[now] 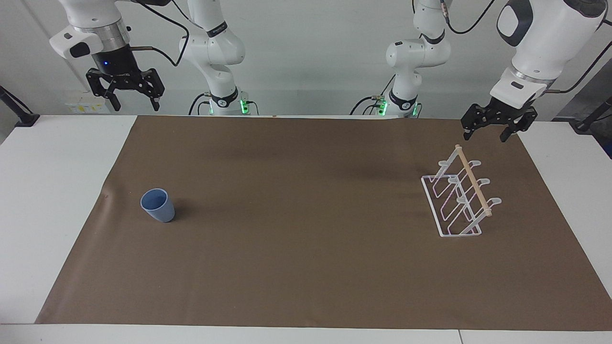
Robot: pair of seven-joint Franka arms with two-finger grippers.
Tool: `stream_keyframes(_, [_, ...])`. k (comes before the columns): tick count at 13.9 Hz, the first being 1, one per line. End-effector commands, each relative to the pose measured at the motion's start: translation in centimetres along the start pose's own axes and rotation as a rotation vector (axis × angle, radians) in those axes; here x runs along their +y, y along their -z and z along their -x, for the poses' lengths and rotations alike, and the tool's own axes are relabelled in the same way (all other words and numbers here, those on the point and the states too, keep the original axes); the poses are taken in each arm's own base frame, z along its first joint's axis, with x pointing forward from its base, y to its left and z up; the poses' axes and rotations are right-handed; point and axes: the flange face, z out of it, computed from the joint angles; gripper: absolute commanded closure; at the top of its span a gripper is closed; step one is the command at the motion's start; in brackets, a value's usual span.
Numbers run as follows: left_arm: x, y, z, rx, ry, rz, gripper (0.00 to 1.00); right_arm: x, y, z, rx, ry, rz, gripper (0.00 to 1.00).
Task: Hang cup on cup holder
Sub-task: 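Move the right gripper toward the light blue cup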
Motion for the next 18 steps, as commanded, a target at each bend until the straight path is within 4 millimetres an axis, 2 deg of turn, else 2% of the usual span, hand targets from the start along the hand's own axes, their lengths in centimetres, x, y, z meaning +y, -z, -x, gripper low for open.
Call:
stream_keyframes(1, [0.2, 0.0, 0.7, 0.017, 0.003, 0.003, 0.0, -0.2, -0.2, 0.7, 0.014, 0.015, -0.024, 0.0])
stream_keyframes(6, [0.2, 0.0, 0.7, 0.017, 0.0, 0.002, 0.0, -1.1, 0.4, 0.3, 0.027, 0.037, -0.018, 0.0])
stream_keyframes(8, [0.1, 0.0, 0.7, 0.018, 0.001, 0.002, 0.0, -4.0, 0.6, 0.3, 0.019, 0.1, -0.022, 0.0])
stream_keyframes(11, [0.1, 0.0, 0.7, 0.017, 0.001, 0.002, 0.0, -5.4, 0.0, 0.3, 0.014, 0.118, -0.027, 0.0])
stream_keyframes(12, [0.2, 0.0, 0.7, 0.017, 0.0, 0.002, 0.0, -5.2, -0.6, 0.2, 0.013, 0.106, -0.027, 0.0])
stream_keyframes(16, [0.2, 0.0, 0.7, 0.018, 0.0, 0.002, 0.0, -5.0, -5.4, -0.9, 0.069, 0.106, -0.027, 0.0])
stream_keyframes(18, [0.2, 0.0, 0.7, 0.019, 0.0, 0.003, 0.0, -4.9, -8.4, -2.3, 0.057, 0.108, -0.029, 0.0])
